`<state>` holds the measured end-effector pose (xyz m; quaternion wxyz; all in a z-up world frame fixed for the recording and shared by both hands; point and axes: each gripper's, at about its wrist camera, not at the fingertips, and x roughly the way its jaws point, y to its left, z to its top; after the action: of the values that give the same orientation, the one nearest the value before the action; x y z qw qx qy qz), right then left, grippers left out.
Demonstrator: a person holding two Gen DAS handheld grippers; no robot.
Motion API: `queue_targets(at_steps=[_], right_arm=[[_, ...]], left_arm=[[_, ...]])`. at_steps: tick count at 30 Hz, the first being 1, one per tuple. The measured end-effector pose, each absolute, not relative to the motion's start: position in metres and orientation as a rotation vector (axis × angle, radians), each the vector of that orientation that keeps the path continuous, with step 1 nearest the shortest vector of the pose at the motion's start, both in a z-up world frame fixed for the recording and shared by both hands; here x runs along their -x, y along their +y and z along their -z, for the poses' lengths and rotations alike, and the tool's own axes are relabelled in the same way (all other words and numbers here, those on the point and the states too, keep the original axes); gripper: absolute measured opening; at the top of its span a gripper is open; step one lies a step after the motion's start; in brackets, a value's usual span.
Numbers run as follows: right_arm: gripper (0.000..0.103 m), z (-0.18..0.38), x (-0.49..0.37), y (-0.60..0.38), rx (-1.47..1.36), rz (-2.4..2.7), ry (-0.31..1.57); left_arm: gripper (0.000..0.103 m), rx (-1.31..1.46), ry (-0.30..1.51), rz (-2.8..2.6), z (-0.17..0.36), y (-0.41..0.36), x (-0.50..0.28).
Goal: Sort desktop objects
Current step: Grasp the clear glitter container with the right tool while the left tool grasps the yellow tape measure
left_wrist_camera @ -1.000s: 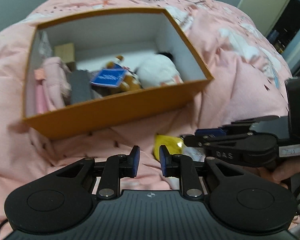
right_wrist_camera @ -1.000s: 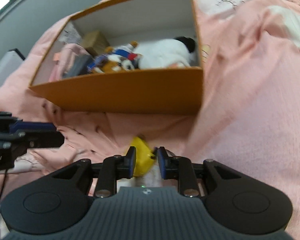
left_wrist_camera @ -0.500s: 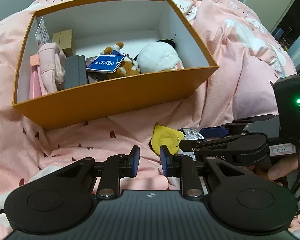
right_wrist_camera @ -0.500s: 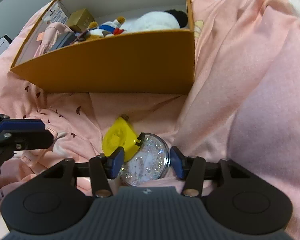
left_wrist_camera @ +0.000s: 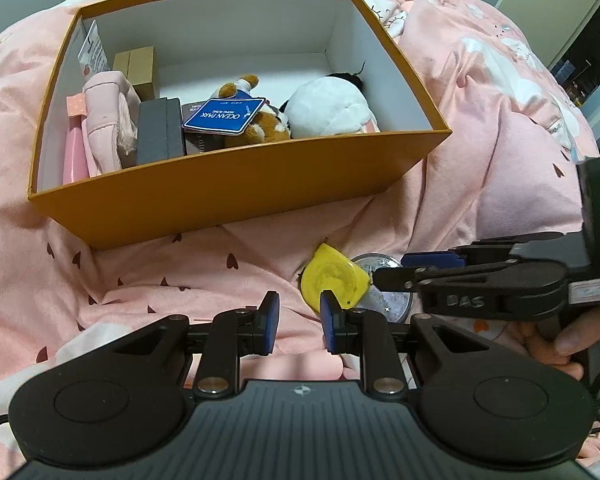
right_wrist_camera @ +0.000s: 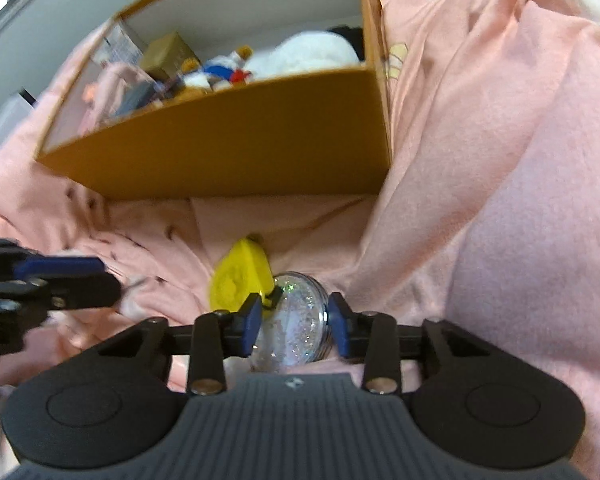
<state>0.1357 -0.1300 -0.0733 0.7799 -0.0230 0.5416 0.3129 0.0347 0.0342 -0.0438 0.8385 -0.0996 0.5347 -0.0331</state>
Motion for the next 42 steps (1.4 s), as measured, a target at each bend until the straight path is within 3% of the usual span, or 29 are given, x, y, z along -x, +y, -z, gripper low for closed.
queue_targets(at_steps=[7, 15, 23, 36, 39, 42], right_arm=[[0.035, 0.067, -0.140, -0.148, -0.124, -0.805, 1.179], [0.035, 0.070, -0.139, -0.139, -0.135, -0.907, 1.199], [0.032, 0.075, -0.127, -0.127, -0.044, -0.927, 1.181], [0.032, 0.071, -0.114, -0.122, 0.046, -0.911, 1.099], [0.033, 0.067, -0.112, -0.127, 0.036, -0.885, 1.046], [0.045, 0.066, -0.115, -0.131, 0.027, -0.830, 1.030]], left_arm=[[0.025, 0.213, 1.133, 0.085, 0.049, 0.033, -0.035], [0.025, 0.304, 1.136, 0.088, 0.058, 0.036, -0.041], [0.025, 0.479, 1.170, 0.023, 0.080, 0.042, -0.060], [0.029, 0.470, 1.203, -0.024, 0.100, 0.034, -0.074], [0.030, 0.474, 1.205, -0.020, 0.102, 0.033, -0.073], [0.031, 0.477, 1.203, -0.020, 0.102, 0.033, -0.073]])
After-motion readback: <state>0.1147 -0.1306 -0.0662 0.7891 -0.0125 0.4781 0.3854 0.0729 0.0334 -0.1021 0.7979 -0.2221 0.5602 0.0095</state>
